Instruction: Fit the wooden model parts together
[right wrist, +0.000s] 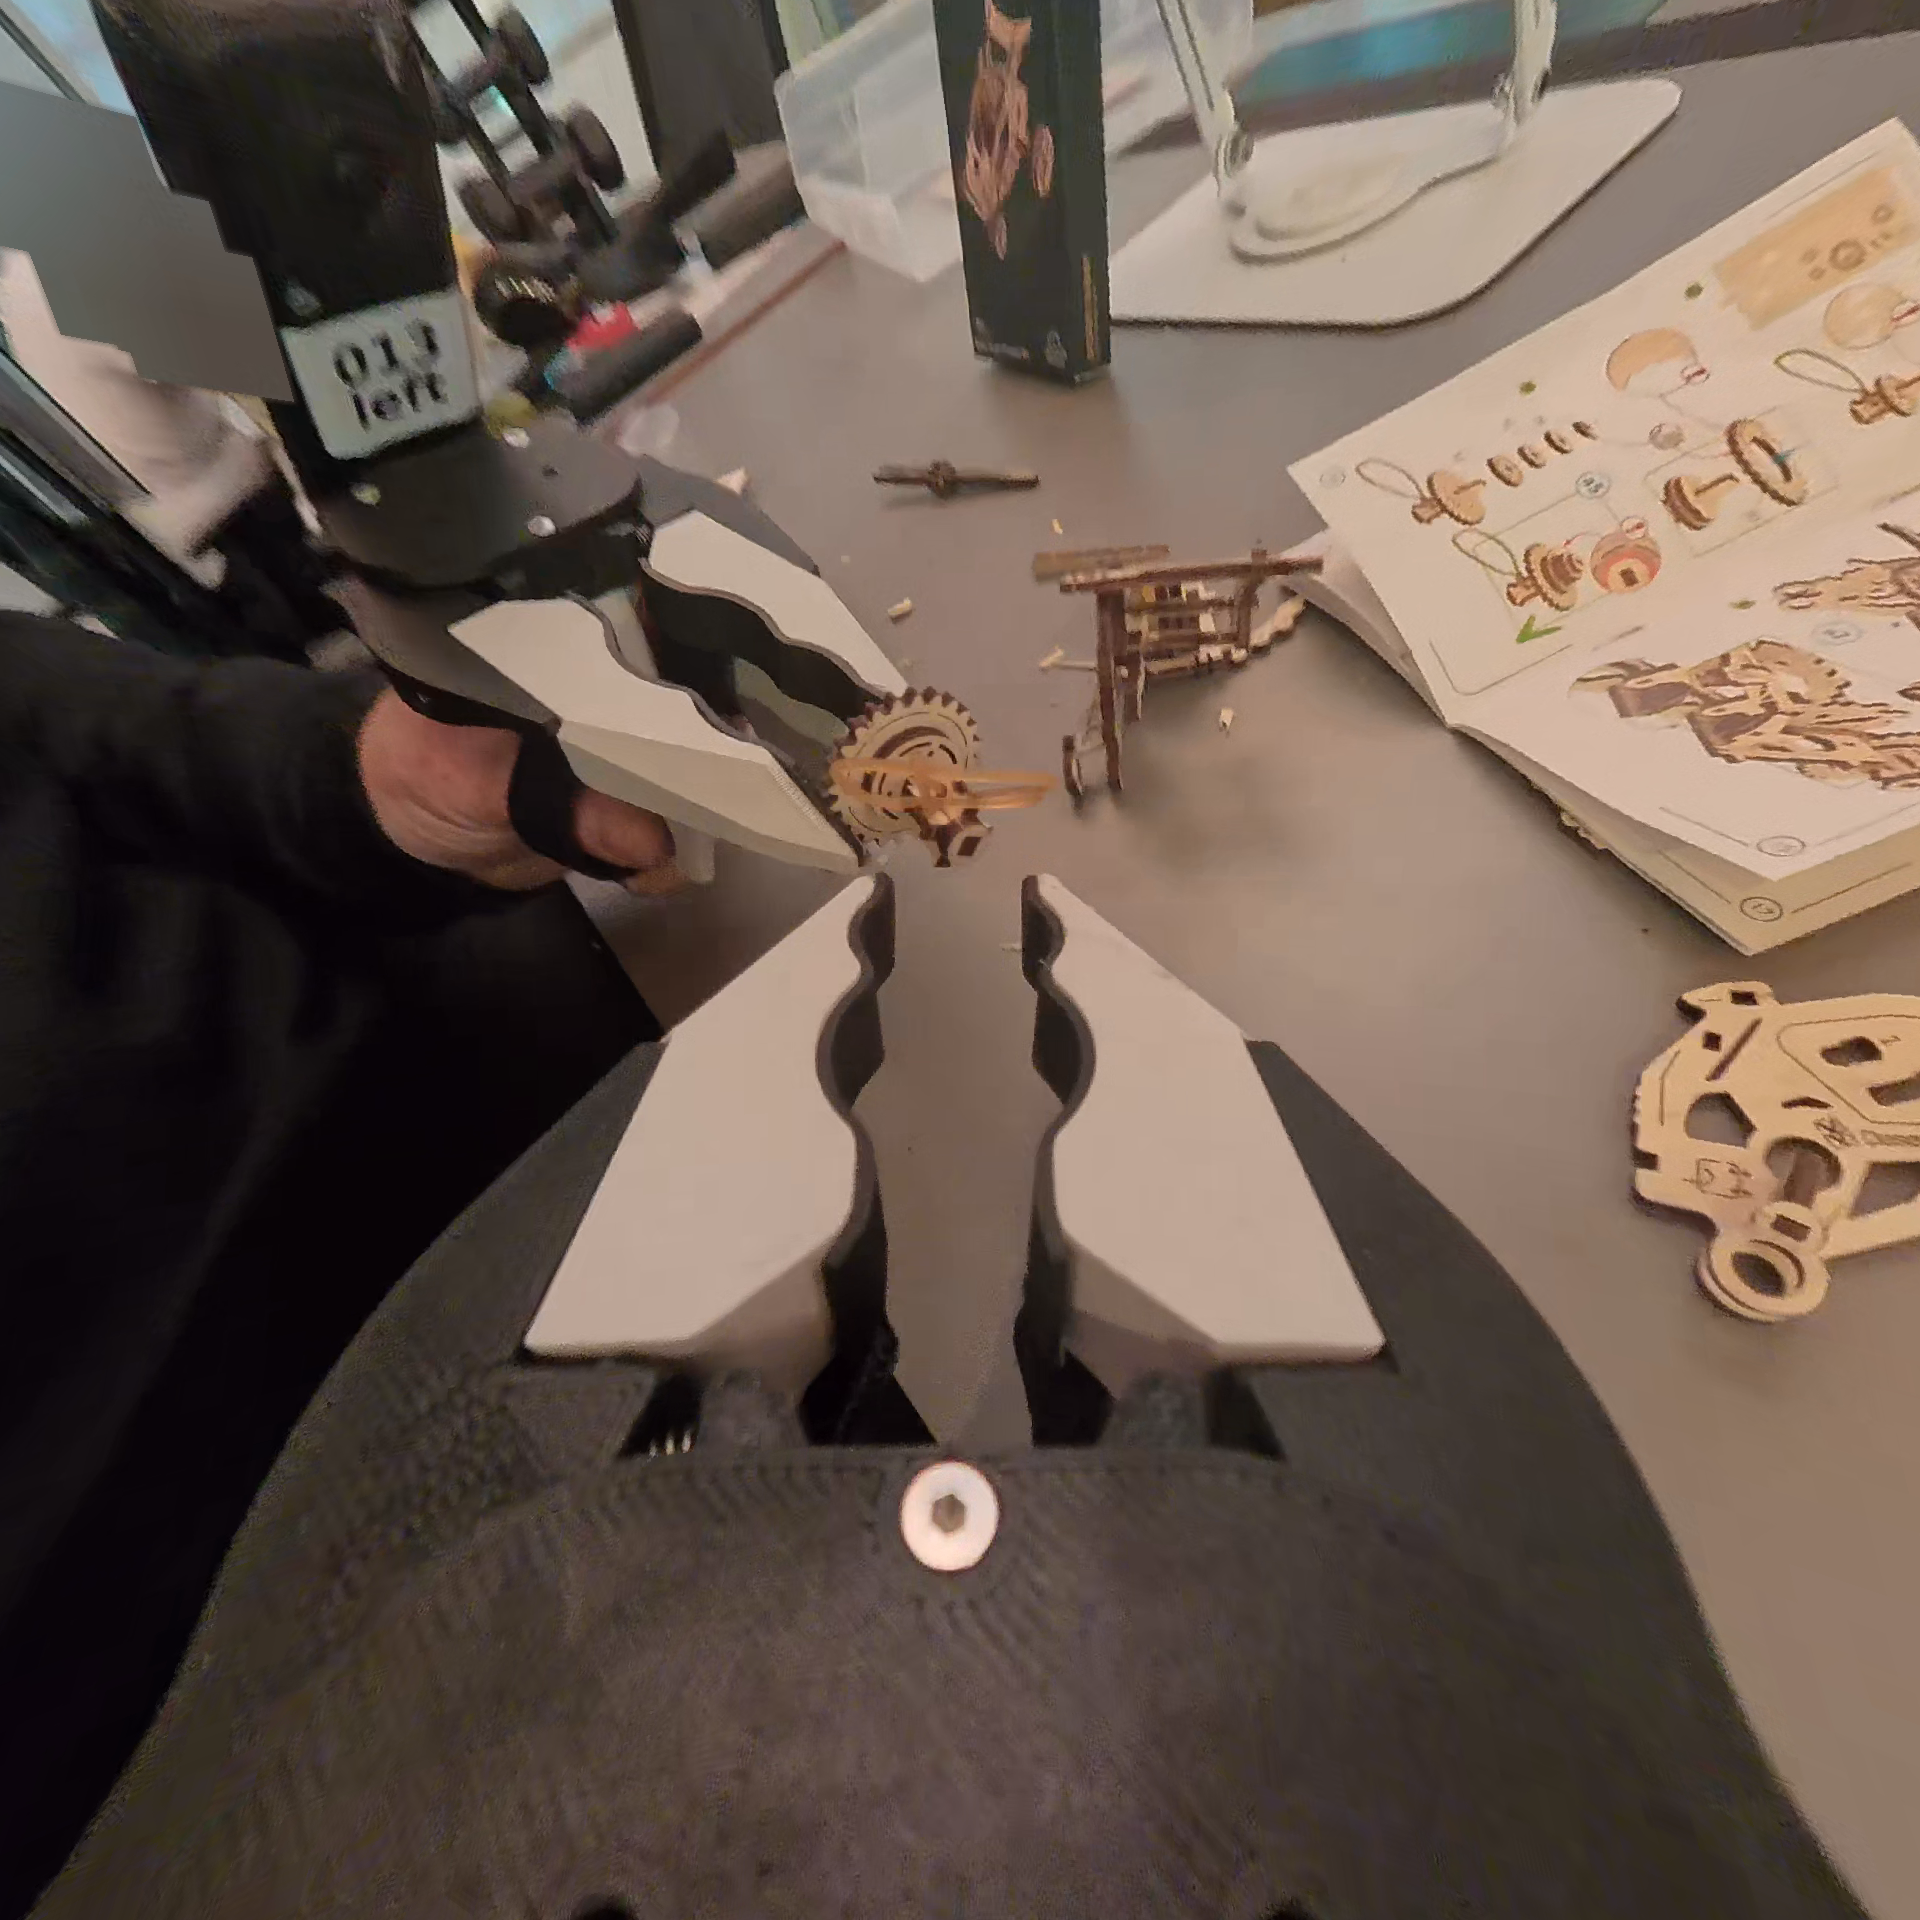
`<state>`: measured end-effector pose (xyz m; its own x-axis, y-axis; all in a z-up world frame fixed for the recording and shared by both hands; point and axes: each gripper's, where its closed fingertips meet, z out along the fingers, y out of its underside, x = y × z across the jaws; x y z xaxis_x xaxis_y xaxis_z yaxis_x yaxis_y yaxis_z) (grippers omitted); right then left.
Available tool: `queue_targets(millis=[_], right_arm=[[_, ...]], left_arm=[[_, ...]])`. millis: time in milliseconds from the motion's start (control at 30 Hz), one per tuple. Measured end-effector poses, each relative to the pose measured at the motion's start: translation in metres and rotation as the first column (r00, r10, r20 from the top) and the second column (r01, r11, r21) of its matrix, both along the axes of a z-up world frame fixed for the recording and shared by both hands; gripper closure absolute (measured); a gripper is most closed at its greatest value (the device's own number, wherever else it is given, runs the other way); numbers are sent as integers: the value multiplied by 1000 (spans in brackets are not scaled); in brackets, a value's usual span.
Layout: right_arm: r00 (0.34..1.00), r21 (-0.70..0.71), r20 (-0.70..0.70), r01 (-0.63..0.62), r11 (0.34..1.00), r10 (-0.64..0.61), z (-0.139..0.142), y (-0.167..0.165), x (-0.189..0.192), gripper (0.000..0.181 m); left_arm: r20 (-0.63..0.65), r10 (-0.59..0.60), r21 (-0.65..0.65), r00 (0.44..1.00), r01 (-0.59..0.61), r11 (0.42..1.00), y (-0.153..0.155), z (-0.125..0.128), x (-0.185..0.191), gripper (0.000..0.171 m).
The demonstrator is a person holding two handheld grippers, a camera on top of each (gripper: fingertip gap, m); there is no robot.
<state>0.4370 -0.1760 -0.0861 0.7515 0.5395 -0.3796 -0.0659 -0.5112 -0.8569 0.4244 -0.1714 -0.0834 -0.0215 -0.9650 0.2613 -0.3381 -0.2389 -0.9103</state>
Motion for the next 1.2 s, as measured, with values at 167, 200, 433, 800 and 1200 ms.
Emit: queue_targets(millis=[167,200,433,800,1200], right_arm=[[986,80,-164,-23,997,36,29,-1,-4,164],[983,97,-176,-27,995,44,33,-2,-5,164],[992,148,-122,-25,989,43,47,-4,-1,174],[997,223,40,-72,972,65,51,-12,4,174],[984,412,90,-175,894,152,78,-26,-12,174]], left_arm=[[109,-52,-4,993,53,999,-6,24,3,145],[117,-59,-12,991,61,998,-7,26,3,145],[170,-109,-57,979,120,991,-13,34,5,145],[175,-177,-137,968,202,970,-17,39,4,121],[242,-338,-4,909,350,937,-40,67,5,135]])
